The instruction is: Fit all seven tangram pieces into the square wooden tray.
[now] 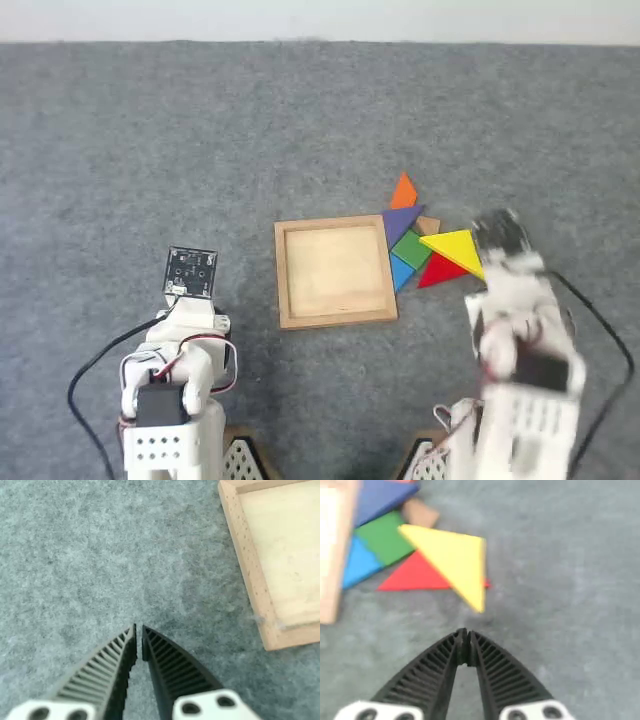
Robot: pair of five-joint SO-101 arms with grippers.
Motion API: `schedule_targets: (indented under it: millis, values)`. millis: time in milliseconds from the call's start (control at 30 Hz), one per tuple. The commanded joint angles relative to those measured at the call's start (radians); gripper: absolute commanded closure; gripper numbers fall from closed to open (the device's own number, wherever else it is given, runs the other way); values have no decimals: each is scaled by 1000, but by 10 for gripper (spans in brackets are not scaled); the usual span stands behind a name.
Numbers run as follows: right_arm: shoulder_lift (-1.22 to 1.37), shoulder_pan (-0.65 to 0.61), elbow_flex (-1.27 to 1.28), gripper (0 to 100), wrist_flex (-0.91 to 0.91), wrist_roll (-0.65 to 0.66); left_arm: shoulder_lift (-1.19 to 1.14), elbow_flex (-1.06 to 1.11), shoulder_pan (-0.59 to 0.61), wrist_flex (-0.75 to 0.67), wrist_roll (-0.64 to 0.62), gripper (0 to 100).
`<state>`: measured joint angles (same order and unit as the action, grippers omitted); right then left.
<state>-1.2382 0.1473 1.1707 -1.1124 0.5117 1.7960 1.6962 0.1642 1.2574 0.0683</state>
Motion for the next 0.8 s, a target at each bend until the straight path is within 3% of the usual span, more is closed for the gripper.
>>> schedule_targets:
  millis: [0, 133, 267, 767]
  values:
    - [582, -165, -331, 925, 36, 21, 20, -12, -2, 3, 2, 978]
    - [987, -242, -568, 778, 31, 86, 20, -12, -2, 3, 2, 978]
    - [1245, -239, -727, 701, 50, 160, 20, -12, -2, 3, 2, 978]
    - [1471, -137, -850, 696, 140, 203, 20, -12, -2, 3, 2, 978]
